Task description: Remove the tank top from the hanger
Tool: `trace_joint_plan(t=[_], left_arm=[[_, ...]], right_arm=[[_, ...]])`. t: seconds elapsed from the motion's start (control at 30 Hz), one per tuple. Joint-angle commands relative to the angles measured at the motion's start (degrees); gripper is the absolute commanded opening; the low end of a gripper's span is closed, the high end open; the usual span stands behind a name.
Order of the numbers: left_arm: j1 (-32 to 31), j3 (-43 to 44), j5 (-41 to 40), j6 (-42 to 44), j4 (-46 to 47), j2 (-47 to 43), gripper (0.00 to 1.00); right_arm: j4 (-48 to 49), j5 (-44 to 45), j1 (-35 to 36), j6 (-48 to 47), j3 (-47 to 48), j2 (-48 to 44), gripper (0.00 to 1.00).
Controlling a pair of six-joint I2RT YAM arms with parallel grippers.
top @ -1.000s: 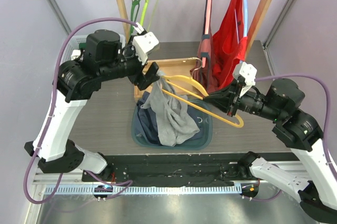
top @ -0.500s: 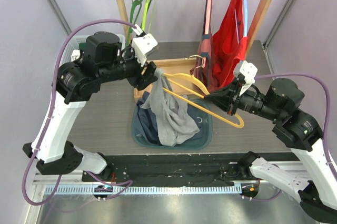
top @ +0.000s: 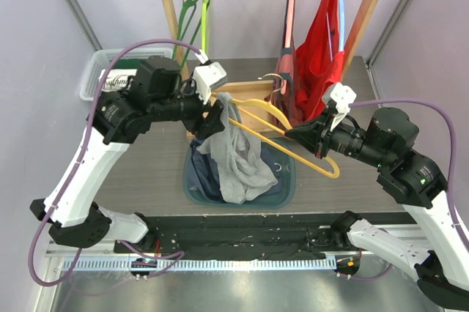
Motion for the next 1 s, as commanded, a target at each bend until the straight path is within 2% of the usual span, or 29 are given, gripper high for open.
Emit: trace_joint_plan(t=[0.0,0.2,0.33,0.43,0.47,0.53,0.57,0.6,0.83,0.97], left_arm=[[-0.7,-2.6,-1.7,-3.7,4.8,-0.2,0.66],[-2.1,-1.3,-6.3,-5.4,6.0,2.5,0.67],[-2.3,0.5,-8.1,-5.5,6.3,3.7,0.61],[-2.4,0.5,-9.4,-5.5,6.3,3.9,0.48],[-2.4,0.6,-9.8,-5.5,6.3,3.9,0.36],[-2.4,0.9,-10.7,-5.0,6.2,4.0,0.19],[-2.3,1.5,-11.0,-4.7,6.0,4.0,0.05],[-2.4,2.1,-11.5,-4.3,6.0,3.8,0.00],[-2.3,9.6,-13.4,-2.1,4.3,4.3,0.00],[-2.3,12.7,-18.4,-0.6,4.6,5.3,0.00]], right_arm=[[5.4,-0.4,0.2,1.0,1.6,0.1,0.01],[5.8,-1.7,0.2,1.3,1.2,-0.1,0.01],[6.1,-1.9,0.2,2.8,0.2,-1.1,0.01],[6.1,-1.7,0.2,2.6,0.0,-1.4,0.01],[5.9,-1.7,0.2,2.6,0.0,-1.6,0.01],[5.3,-1.5,0.2,2.5,0.1,-1.7,0.01],[4.9,-1.4,0.2,2.5,0.3,-1.8,0.01],[4.4,-1.1,0.2,2.5,0.3,-1.9,0.01],[-0.9,0.9,0.2,2.4,0.2,-3.5,0.01],[-5.6,1.5,0.2,2.4,1.2,-4.4,0.01]])
